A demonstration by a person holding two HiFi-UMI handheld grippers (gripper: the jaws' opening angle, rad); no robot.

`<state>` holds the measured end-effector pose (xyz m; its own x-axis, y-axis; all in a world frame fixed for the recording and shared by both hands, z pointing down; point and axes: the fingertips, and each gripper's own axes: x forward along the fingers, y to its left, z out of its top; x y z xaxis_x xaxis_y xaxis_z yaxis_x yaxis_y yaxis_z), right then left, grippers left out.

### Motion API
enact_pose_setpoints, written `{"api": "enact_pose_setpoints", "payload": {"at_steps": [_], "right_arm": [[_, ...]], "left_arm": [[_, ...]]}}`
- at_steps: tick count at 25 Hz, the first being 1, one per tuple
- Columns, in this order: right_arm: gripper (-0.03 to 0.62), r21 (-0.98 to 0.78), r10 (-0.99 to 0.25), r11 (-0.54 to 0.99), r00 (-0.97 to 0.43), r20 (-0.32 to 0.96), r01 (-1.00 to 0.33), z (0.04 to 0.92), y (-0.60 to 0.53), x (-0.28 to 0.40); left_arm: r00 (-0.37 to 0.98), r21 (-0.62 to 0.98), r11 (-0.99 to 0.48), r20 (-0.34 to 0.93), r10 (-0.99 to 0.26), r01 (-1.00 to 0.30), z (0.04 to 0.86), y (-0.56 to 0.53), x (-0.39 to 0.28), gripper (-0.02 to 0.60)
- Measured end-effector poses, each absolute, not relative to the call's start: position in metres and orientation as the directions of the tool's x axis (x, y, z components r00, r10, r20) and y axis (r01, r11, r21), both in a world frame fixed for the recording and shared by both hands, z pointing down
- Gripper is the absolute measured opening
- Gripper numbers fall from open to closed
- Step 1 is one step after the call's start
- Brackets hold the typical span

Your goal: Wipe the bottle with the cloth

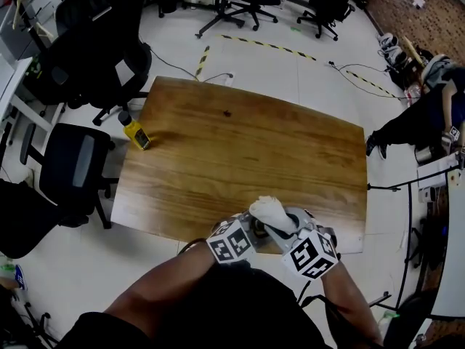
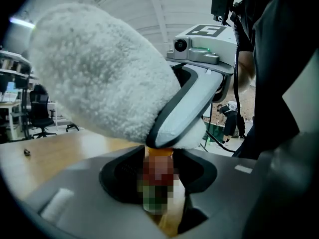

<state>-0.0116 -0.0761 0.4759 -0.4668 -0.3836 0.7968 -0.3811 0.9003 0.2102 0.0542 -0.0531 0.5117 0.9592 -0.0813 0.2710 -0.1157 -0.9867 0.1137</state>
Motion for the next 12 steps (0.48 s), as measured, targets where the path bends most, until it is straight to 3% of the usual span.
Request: {"api": "enact_pose_setpoints", "payload": {"at_steps": [12], "right_arm": [[0.117,0.229,-0.419,0.88,-0.453,0.787,-0.416,0.464,-0.073,0.002]], "left_arm": [[0.961,0.105,-0.988,0.262,-0.083,-0.114,0.511,-0.053,0.058,0.187]]}}
